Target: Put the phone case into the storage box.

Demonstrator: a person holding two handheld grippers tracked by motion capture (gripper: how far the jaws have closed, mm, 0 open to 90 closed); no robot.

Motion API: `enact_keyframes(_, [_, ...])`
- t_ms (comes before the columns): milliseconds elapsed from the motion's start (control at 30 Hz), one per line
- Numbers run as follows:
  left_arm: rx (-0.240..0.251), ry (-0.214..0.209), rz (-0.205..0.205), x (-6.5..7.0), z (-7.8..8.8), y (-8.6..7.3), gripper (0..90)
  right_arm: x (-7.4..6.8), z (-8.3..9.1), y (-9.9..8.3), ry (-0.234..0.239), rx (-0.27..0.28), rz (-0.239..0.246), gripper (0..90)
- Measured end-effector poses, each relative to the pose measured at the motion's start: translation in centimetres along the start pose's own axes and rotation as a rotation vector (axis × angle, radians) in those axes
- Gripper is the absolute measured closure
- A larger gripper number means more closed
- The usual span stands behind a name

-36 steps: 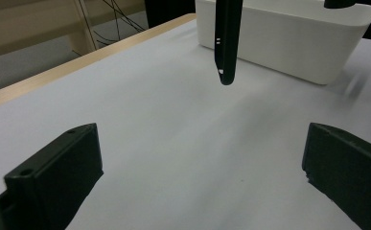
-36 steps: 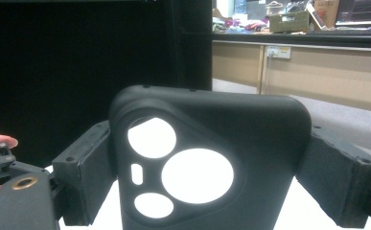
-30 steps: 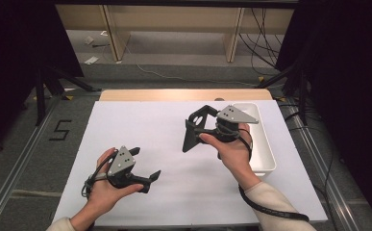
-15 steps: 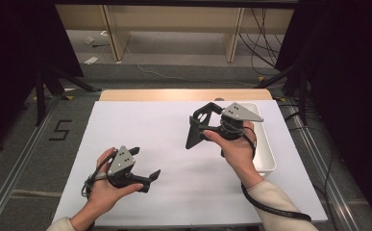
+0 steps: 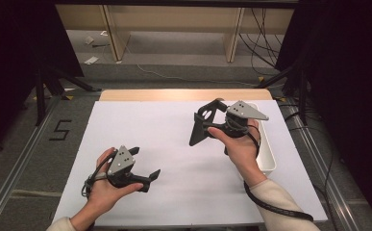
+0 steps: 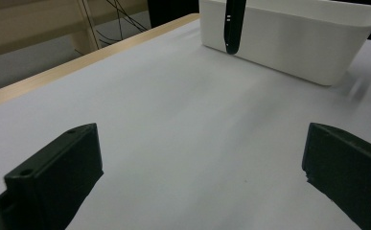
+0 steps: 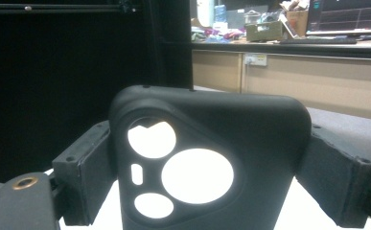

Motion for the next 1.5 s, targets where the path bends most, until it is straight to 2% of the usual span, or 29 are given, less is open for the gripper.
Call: enact_keyframes(1500, [0.000,-0.001,0.006,0.0,-0.1,0.0,0.0,4.8,1.9,2.0,-0.131,0.045,0.004,14.9])
Point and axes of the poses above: each handheld gripper's, and its own axes: z roughly backward along the jaws, y roughly out of its top, x roughly to its right, the point moved 9 cm from there along -z, roughly forward along the jaws, and after that the axes turned 7 degrees about x, right-handed, at the moved point
